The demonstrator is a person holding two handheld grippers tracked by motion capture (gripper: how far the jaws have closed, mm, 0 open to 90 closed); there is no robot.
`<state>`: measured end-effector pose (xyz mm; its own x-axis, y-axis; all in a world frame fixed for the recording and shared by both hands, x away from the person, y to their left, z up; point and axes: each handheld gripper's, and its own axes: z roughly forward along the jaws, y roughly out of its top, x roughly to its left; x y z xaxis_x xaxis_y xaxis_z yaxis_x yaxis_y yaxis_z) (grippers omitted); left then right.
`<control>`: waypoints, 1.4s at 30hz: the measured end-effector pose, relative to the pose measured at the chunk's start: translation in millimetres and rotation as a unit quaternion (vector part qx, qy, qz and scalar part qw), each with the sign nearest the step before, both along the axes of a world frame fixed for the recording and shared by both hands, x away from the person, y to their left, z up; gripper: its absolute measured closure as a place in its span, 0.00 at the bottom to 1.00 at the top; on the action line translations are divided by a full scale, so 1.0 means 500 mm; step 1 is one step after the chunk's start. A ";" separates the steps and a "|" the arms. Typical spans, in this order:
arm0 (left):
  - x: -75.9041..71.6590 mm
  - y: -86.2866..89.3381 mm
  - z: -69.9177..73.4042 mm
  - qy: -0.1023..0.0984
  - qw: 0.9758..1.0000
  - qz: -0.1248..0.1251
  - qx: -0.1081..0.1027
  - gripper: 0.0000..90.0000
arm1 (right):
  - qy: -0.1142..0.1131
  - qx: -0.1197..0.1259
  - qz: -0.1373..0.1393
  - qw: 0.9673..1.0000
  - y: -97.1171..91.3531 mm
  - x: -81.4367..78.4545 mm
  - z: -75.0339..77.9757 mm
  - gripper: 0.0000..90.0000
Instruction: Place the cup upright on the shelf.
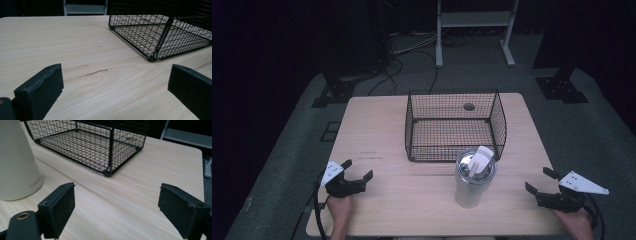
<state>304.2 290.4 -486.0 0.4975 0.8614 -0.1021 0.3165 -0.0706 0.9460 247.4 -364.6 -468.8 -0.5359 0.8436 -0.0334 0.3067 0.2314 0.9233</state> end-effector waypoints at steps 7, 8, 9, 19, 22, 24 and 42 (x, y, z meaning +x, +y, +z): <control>-0.003 -0.002 0.000 -0.004 1.000 -0.003 0.004 0.00 | 0.001 -0.001 0.029 1.000 0.015 -0.001 0.019 0.15; -0.003 -0.001 0.000 -0.005 1.000 -0.004 0.002 0.00 | 0.000 0.002 0.040 0.999 0.022 -0.004 0.027 0.15; -0.003 -0.001 0.000 -0.005 1.000 -0.004 0.002 0.00 | -0.003 0.002 0.048 0.999 0.025 -0.005 0.031 0.15; -0.005 0.000 0.000 -0.009 1.000 -0.007 -0.002 0.00 | -0.017 0.008 0.107 0.994 0.083 -0.019 0.066 0.15; -0.005 0.001 0.000 -0.010 1.000 -0.007 -0.002 0.00 | -0.020 -0.002 0.137 0.990 0.111 -0.023 0.073 0.15; -0.005 0.002 0.000 -0.009 1.000 -0.006 -0.005 0.00 | -0.020 -0.006 0.147 0.989 0.124 -0.025 0.075 0.15; -0.007 0.001 0.000 -0.014 1.000 -0.011 -0.004 0.00 | -0.011 0.003 0.201 0.979 0.197 -0.024 0.063 0.14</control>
<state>300.5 291.1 -486.2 0.5185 0.8499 -0.0941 0.2876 -0.0697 0.9552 235.2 -266.1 -437.3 -0.8245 0.5640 -0.0443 0.1719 0.3245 0.9301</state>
